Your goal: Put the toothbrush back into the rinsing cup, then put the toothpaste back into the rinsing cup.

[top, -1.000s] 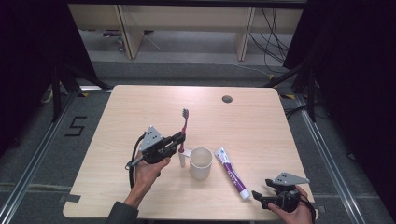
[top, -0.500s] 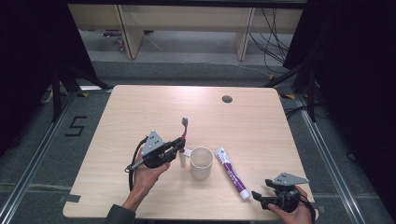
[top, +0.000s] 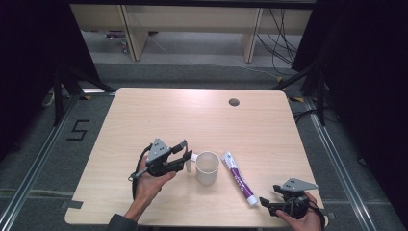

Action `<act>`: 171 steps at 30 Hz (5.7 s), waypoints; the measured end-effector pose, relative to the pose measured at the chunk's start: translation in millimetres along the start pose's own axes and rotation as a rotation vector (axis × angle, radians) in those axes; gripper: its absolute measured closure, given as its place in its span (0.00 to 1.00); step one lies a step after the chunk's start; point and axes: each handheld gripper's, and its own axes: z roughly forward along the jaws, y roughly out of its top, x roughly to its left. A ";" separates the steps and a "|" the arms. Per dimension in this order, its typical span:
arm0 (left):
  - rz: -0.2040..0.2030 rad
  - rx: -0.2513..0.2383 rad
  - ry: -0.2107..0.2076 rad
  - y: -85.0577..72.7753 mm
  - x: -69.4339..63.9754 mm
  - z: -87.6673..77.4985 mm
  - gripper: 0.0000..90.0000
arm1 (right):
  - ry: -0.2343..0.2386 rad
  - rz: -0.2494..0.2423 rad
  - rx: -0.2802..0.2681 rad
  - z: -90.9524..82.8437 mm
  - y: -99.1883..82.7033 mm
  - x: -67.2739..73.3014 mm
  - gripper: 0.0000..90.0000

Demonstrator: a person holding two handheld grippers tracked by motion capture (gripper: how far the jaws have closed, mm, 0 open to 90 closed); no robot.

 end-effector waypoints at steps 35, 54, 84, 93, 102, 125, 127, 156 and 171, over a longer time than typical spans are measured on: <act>-0.058 0.063 0.003 -9.5 6.7 -50.6 0.22 | -0.041 0.008 -0.012 -0.6 -0.9 -0.7 0.29; -0.029 0.088 -0.008 -30.9 1.9 -71.1 0.20 | -0.034 0.038 -0.005 -0.6 -1.2 1.1 0.29; 0.006 0.188 0.012 -69.6 -5.1 -105.1 0.20 | -0.027 0.025 -0.023 0.1 -1.9 -3.2 0.29; 0.008 0.187 0.002 -74.4 -11.2 -112.1 0.18 | -0.037 0.048 -0.026 -2.5 -4.5 -2.1 0.29; 0.037 0.230 -0.019 -81.2 -31.8 -122.7 0.17 | -0.040 0.051 -0.019 -3.3 -5.3 -1.7 0.29; 0.091 0.299 0.040 -99.8 -52.3 -126.0 0.17 | -0.055 -0.011 -0.038 -14.2 25.4 5.4 0.38; 0.095 0.282 0.068 -98.0 -50.8 -126.8 0.18 | -0.062 -0.077 -0.035 -12.7 35.3 7.5 0.39; 0.084 0.278 0.087 -98.0 -47.5 -130.0 0.18 | -0.018 -0.152 0.279 76.6 111.1 41.7 0.48; 0.072 0.255 0.058 -99.0 -49.5 -128.9 0.20 | -0.041 -0.140 0.391 93.9 116.9 34.0 0.60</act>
